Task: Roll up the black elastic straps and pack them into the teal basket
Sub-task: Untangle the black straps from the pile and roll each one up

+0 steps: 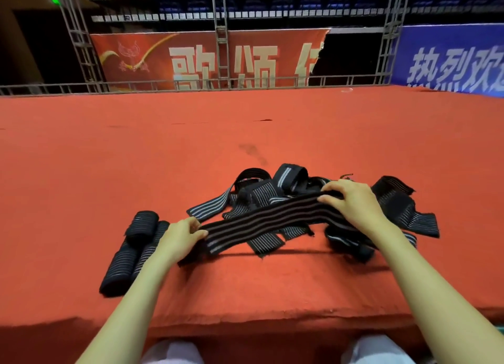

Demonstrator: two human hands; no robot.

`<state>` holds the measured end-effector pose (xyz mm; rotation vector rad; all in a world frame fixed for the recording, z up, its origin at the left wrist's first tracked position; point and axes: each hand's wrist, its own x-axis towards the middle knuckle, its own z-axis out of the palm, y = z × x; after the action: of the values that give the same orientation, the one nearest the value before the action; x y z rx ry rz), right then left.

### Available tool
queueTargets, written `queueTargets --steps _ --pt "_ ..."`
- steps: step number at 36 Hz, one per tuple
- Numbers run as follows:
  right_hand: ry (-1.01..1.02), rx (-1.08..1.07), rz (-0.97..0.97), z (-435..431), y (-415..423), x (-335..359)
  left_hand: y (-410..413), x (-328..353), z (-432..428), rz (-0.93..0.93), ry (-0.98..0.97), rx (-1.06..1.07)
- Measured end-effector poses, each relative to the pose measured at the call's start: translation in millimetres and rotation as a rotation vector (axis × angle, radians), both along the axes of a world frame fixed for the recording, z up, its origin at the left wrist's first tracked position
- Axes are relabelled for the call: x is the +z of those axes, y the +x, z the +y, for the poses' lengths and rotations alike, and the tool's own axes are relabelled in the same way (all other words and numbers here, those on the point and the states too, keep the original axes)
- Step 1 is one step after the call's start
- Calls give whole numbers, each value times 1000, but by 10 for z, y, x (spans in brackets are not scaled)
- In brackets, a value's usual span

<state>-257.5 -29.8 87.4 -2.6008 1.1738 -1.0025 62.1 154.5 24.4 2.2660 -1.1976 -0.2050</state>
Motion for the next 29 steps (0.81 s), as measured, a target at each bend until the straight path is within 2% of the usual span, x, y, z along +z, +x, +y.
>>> queueTargets --steps 4,6,9,11,13,16,17,19,21,25,27,29 --pt "48 -35 49 7 -122 -85 -63 29 84 407 -216 -22" --pt "115 -64 197 7 -193 -103 -40 41 136 471 -175 -15" --pt "125 -101 467 47 -231 -179 22 -5 223 306 161 -51" --pt "80 -119 571 100 -218 -284 1 -92 234 219 282 -79" --pt "12 -127 656 143 -205 -411 -91 -205 225 62 284 -53" --pt "-46 -124 721 161 -215 -577 -269 -434 198 -381 184 -52" --pt "-52 -122 719 153 -229 -617 -344 -517 178 -450 118 -98" --pt "-47 -116 696 129 -263 -669 -530 -610 137 -477 -61 -233" --pt "-29 -116 676 115 -310 -686 -699 -674 128 -458 -110 -328" --pt "0 -135 661 142 -397 -685 -902 -757 145 -297 185 -354" --pt "40 -182 653 160 -449 -648 -941 -801 143 -213 261 -326" --pt "51 -239 667 161 -501 -590 -974 -786 148 -205 289 -326"
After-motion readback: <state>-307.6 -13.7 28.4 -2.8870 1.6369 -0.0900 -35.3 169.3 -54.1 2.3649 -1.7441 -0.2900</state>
